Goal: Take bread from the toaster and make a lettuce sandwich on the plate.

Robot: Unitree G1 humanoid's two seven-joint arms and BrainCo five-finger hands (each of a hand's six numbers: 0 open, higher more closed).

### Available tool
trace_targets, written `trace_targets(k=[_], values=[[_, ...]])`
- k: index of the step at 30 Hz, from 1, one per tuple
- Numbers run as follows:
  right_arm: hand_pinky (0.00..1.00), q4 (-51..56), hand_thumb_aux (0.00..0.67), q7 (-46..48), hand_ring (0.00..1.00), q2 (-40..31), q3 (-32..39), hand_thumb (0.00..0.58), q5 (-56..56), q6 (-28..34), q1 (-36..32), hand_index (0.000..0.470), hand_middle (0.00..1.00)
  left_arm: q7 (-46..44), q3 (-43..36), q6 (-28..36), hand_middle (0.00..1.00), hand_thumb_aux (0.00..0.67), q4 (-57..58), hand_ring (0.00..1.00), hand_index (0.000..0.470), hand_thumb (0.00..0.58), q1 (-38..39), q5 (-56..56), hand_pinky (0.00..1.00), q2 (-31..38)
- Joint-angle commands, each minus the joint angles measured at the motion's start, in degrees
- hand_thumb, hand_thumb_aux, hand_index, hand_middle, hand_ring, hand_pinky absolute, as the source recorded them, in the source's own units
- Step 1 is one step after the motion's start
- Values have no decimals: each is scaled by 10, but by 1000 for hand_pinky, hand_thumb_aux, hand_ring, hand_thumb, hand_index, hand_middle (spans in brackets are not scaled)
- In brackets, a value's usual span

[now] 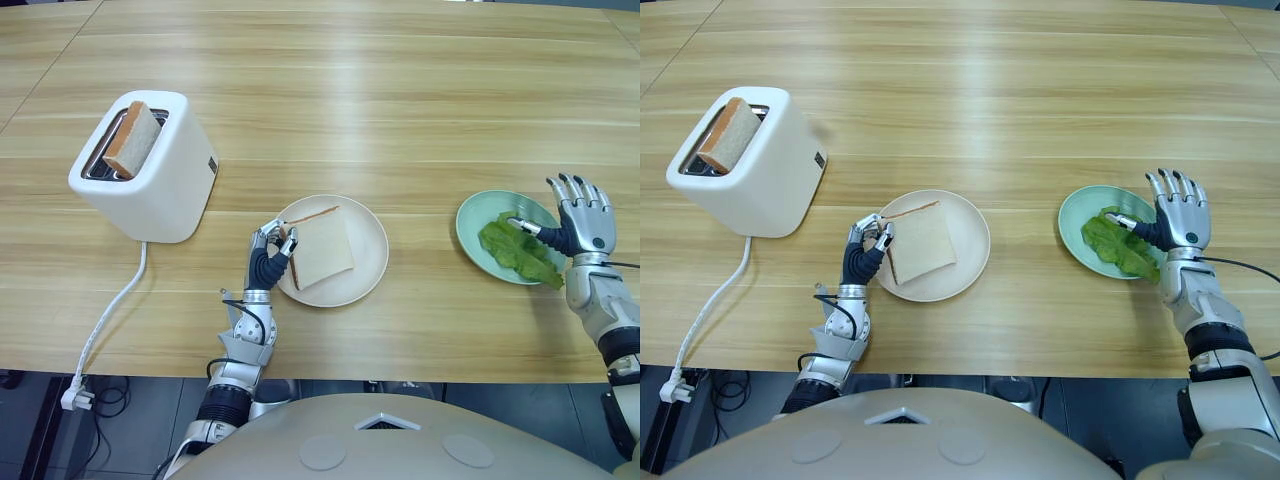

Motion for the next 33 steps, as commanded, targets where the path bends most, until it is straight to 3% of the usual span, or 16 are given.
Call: trace_targets(k=[1, 6, 7, 8, 9, 10, 11, 12, 13, 14, 15, 25, 33], values=[[0, 27, 0, 5, 0, -2, 25, 0, -6, -3, 11, 0, 0, 14, -3, 27, 0, 0, 0, 0, 0, 0, 2, 24, 0, 4], [0, 34, 3, -4, 0, -4, 43, 5, -6, 0, 17, 2, 0, 27, 3, 33, 0, 0, -11, 0, 0, 0, 3, 27, 0, 11], [0, 37, 39, -3, 0, -5, 47, 66, -6, -1, 18, 27, 0, 28, 5, 34, 0, 0, -13, 0, 0, 0, 3, 26, 0, 12], [0, 35, 118, -2, 0, -6, 50, 187, -8, -1, 21, 81, 0, 29, 7, 35, 0, 0, -15, 0, 0, 0, 3, 26, 0, 14], [0, 31, 179, -2, 0, -7, 51, 268, -8, 0, 25, 123, 0, 30, 9, 37, 0, 0, -19, 0, 0, 0, 4, 25, 0, 15], [0, 26, 179, -2, 0, -10, 52, 268, -7, 0, 30, 123, 0, 31, 11, 37, 0, 0, -22, 0, 0, 0, 3, 23, 0, 17], [0, 21, 394, -3, 0, -11, 53, 482, -7, 0, 35, 271, 0, 32, 12, 38, 0, 0, -25, 0, 0, 0, 3, 23, 0, 18], [0, 16, 394, -4, 0, -13, 55, 482, -7, 0, 39, 271, 0, 33, 13, 39, 0, 0, -27, 0, 0, 0, 3, 23, 0, 19], [0, 11, 502, -6, 0, -14, 57, 543, -9, 1, 41, 345, 0, 34, 14, 40, 0, 0, -29, 0, 0, 0, 2, 22, 0, 20], [0, 8, 502, -9, 0, -15, 59, 543, -11, 3, 43, 345, 0, 34, 15, 42, 0, 0, -31, 0, 0, 0, 2, 22, 0, 20], [0, 5, 670, -12, 0, -16, 61, 580, -14, 4, 42, 460, 0, 35, 16, 42, 0, 0, -32, 0, 0, 0, 0, 22, 0, 20], [0, -44, 670, -49, 0, -16, 61, 580, -36, 16, 32, 460, 0, 41, 25, 35, 0, 0, -31, 0, 0, 0, -16, 20, 0, 21], [0, -299, 670, -55, 0, 5, 22, 580, -33, 9, 68, 460, 0, 69, 46, 27, 0, 0, -22, 0, 0, 0, -42, 15, 0, 28]])
